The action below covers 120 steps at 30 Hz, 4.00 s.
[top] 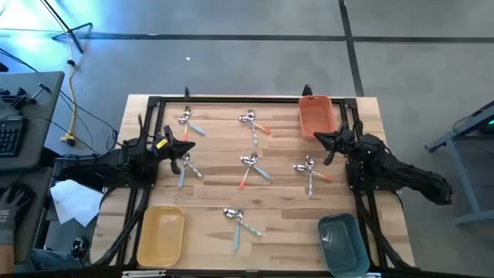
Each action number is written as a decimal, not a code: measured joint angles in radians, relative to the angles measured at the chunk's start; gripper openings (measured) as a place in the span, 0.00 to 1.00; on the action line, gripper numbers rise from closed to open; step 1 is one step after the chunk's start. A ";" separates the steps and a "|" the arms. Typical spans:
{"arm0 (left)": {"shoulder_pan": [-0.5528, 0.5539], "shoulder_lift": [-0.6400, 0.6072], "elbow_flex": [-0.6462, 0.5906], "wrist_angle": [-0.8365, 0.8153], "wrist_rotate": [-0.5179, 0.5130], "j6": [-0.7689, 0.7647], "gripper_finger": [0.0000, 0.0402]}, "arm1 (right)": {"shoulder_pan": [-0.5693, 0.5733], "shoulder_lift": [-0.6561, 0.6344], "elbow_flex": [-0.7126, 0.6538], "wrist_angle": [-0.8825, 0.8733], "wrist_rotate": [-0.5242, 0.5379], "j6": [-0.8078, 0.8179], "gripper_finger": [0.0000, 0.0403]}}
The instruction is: Sort silverware by color (type)
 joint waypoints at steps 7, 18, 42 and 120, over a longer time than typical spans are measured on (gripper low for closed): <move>0.000 0.000 0.000 0.000 0.000 0.000 0.01 | 0.000 0.000 0.000 0.000 0.000 0.000 0.00; 0.000 0.000 0.000 0.000 0.000 0.000 0.01 | 0.000 0.000 0.000 0.000 0.000 0.000 0.00; 0.000 0.000 0.000 0.000 0.000 0.000 0.01 | 0.000 0.000 0.000 0.000 0.000 0.000 0.00; 0.000 0.000 0.000 -0.008 -0.047 -0.041 0.01 | 0.037 0.303 0.095 0.434 -0.051 0.044 0.00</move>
